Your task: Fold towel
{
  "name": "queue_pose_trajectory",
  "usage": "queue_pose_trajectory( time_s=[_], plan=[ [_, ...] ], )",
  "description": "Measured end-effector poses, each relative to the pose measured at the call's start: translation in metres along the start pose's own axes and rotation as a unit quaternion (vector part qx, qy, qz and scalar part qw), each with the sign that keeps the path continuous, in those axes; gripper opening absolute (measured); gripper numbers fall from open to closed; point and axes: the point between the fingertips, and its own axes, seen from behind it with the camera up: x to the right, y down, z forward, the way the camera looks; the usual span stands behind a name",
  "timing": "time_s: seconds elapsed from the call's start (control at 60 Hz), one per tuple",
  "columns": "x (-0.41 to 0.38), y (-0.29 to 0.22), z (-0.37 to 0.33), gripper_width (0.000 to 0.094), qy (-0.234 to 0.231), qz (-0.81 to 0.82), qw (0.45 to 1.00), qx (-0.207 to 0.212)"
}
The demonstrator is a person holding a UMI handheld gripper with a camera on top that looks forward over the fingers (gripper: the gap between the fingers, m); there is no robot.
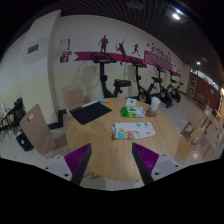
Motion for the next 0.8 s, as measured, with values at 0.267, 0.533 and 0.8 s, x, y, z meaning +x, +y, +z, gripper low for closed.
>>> queue_pose_trajectory(
  time_s=[0.267,0.533,0.8],
  plan=[
    [-0.005,-0.007,0.143,0.086,0.006,-0.027,1.0,-0.013],
    [0.007,0.004,0.272,0.0854,0.027,-0.03,0.998,-0.054],
    [0.023,0.031,0.355,0.0853,0.023,-0.027,0.995,-0.097]
  ],
)
